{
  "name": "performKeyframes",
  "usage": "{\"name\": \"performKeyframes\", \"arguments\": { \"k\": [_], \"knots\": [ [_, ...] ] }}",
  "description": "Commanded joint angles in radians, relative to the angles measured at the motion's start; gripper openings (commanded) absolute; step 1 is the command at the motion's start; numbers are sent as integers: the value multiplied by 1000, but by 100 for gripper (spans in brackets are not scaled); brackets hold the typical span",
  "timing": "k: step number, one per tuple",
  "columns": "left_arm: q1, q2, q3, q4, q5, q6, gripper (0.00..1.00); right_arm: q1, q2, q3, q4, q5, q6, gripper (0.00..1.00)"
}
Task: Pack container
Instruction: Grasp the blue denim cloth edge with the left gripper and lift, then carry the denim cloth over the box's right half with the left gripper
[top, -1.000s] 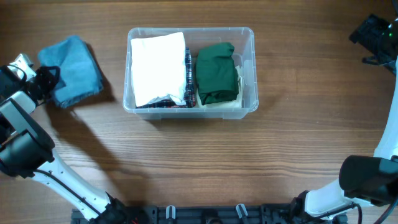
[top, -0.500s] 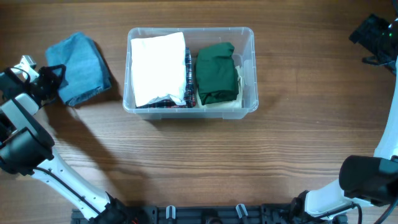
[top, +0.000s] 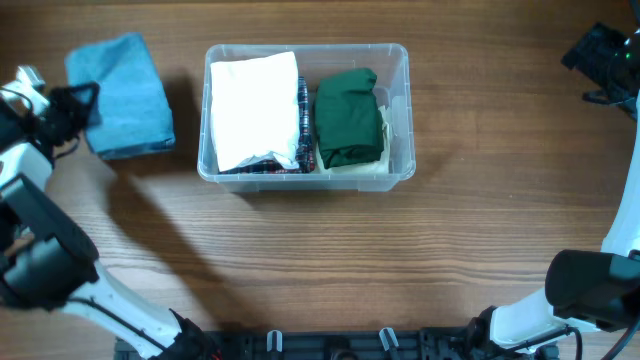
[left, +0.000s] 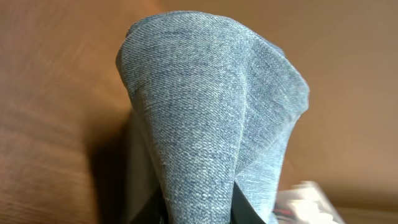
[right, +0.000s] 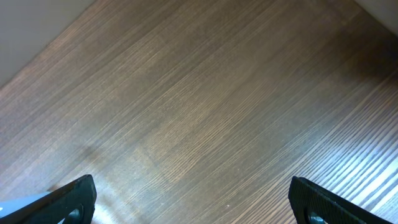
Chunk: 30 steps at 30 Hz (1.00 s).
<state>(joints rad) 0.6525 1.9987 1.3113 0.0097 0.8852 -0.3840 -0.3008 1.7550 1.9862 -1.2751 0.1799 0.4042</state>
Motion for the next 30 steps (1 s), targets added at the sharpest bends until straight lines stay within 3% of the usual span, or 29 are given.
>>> {"name": "performKeyframes", "arguments": {
  "k": [1, 9, 17, 30],
  "knots": [
    [-3, -191, 5, -30, 61, -25, 4, 2, 11, 2, 3, -5, 16, 100],
    [-32, -368, 5, -108, 62, -24, 4, 2, 11, 2, 3, -5, 16, 100],
    [-164, -468, 5, -115, 96, -53, 4, 2, 11, 2, 3, -5, 16, 100],
    [-465, -505, 5, 145, 178, -316, 4, 2, 11, 2, 3, -5, 16, 100]
  ]
}}
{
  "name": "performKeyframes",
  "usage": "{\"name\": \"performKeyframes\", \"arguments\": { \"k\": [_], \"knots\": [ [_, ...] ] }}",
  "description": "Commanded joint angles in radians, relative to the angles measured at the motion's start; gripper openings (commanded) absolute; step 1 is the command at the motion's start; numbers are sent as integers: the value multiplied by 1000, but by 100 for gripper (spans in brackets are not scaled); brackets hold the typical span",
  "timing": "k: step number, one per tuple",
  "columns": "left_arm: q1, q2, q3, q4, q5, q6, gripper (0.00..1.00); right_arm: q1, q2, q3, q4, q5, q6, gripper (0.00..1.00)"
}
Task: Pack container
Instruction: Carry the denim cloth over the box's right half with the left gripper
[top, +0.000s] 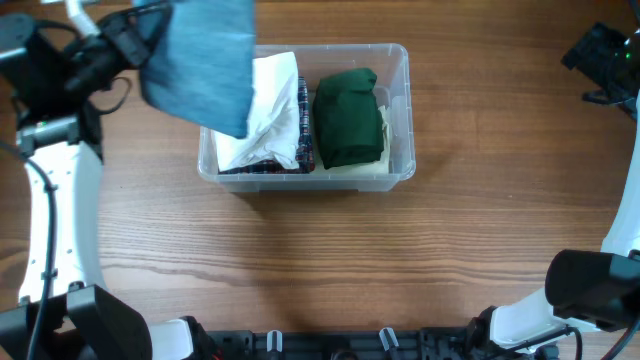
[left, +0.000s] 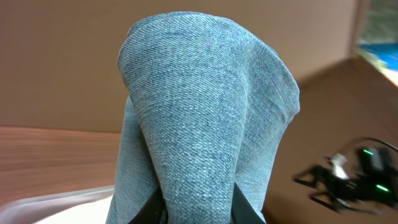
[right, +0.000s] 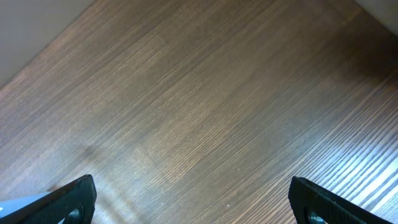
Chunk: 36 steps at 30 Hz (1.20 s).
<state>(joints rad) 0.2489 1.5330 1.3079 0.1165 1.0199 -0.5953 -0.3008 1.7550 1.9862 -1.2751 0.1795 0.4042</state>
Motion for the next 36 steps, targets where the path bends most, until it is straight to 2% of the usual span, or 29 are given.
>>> {"name": "performKeyframes", "arguments": {
  "k": [1, 7, 12, 18, 27, 36],
  "knots": [
    [-90, -40, 9, 38, 34, -118, 4, 2, 11, 2, 3, -5, 16, 100],
    [-225, -14, 9, 41, -50, -175, 4, 2, 11, 2, 3, -5, 16, 100],
    [-352, 26, 9, 104, -156, -216, 4, 2, 11, 2, 3, -5, 16, 100],
    [-455, 111, 9, 244, -258, -373, 4, 2, 11, 2, 3, -5, 16, 100],
    [-523, 257, 8, 397, -312, -528, 4, 2, 11, 2, 3, -5, 16, 100],
    [-545, 340, 8, 399, -320, -588, 4, 2, 11, 2, 3, -5, 16, 100]
  ]
}}
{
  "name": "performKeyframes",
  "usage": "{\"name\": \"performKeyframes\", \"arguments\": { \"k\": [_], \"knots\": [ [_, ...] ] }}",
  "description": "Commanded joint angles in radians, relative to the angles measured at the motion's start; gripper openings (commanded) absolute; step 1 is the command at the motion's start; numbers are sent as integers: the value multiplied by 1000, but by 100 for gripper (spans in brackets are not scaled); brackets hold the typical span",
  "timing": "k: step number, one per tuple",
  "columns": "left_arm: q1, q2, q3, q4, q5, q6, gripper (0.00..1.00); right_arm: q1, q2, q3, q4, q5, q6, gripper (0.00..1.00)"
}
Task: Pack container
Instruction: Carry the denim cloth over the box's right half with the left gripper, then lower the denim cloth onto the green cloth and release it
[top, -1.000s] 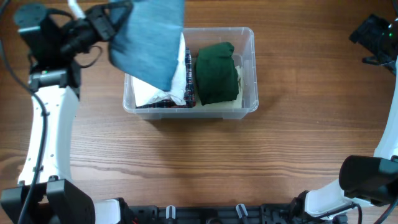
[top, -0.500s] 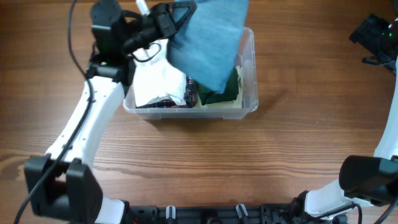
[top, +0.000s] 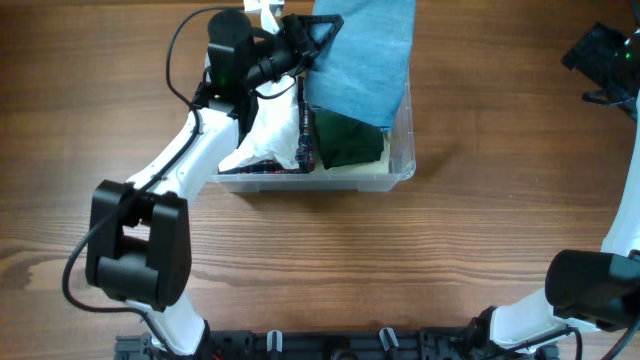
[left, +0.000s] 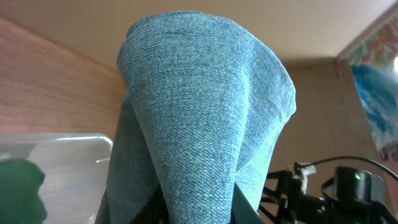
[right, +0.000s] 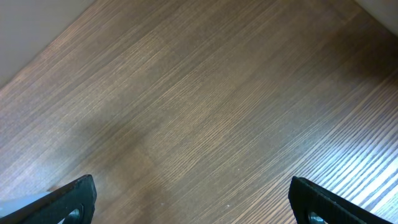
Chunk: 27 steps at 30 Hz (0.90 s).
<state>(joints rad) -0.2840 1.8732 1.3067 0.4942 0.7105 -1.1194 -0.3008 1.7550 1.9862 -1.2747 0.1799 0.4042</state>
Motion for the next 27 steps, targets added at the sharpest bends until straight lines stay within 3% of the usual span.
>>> {"name": "performKeyframes", "arguments": {
  "k": [1, 10, 18, 27],
  "knots": [
    [-14, 6, 10, 22, -12, -78, 4, 2, 11, 2, 3, -5, 15, 100],
    [-62, 21, 8, 23, -12, -195, 4, 2, 11, 2, 3, -5, 16, 100],
    [-74, 21, 1, -126, -5, -202, 4, 2, 11, 2, 3, -5, 16, 100],
    [-82, 21, -68, -132, -60, -224, 4, 2, 11, 2, 3, -5, 16, 100]
  ]
}}
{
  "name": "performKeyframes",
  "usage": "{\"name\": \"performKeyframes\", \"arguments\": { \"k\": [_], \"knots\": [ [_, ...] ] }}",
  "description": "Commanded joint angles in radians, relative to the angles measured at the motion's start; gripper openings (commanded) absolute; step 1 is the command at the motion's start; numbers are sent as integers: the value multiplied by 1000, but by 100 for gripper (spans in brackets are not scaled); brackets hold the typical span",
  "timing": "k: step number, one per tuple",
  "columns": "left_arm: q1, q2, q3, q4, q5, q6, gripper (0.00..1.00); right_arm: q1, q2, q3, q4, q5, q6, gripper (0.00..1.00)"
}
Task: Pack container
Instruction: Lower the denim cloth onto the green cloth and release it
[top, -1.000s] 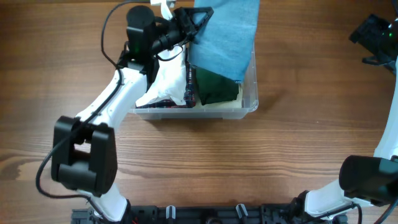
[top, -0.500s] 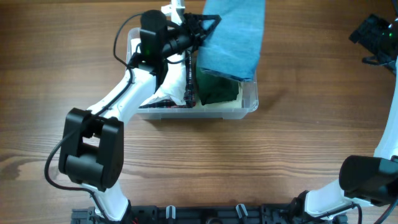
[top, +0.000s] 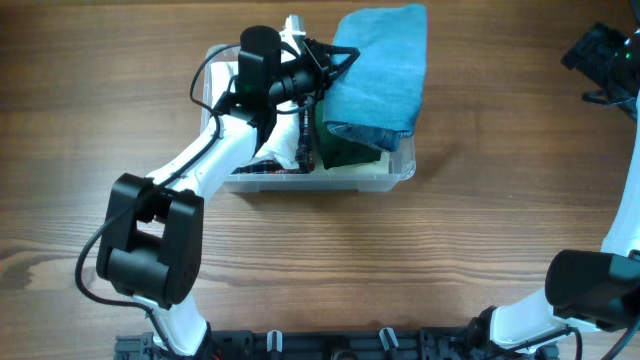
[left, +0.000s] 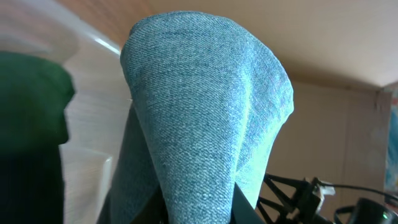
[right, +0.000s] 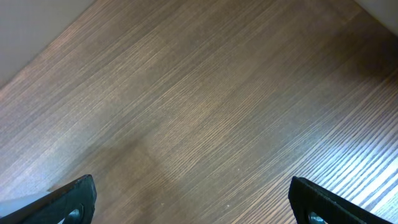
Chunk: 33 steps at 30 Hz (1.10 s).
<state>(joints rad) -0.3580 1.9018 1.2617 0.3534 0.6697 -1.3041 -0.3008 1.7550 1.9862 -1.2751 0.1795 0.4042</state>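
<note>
The clear plastic container sits at the table's upper middle, holding a white folded cloth on the left and a green one on the right. My left gripper is shut on a blue denim cloth, which hangs over the container's right half and covers most of the green cloth. In the left wrist view the denim fills the frame, pinched at the bottom, with the green cloth at left. My right gripper stands open over bare wood, far from the container.
The right arm's black body sits at the far right edge of the table. Wood tabletop surrounds the container on all sides.
My left gripper has moved a little right and lower with the denim cloth, which now lies flatter over the container's right half. The right arm has not moved.
My left gripper was shut on the blue denim cloth on the table at far left. It then held the cloth raised above the container's left end, then over the right half, and now lower onto the green cloth. The right gripper stayed open and still.
</note>
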Motion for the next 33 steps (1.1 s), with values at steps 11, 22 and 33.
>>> {"name": "performKeyframes", "arguments": {
  "k": [11, 22, 33],
  "knots": [
    [-34, -7, -139, -12, -119, -40, 4, 2, 11, 2, 3, -5, 16, 100],
    [-29, -7, -151, 7, -137, -36, 22, 2, 11, 2, 3, -5, 16, 100],
    [-28, -8, -151, 150, -93, -9, 46, 2, 11, 2, 3, -5, 16, 100]
  ]
}}
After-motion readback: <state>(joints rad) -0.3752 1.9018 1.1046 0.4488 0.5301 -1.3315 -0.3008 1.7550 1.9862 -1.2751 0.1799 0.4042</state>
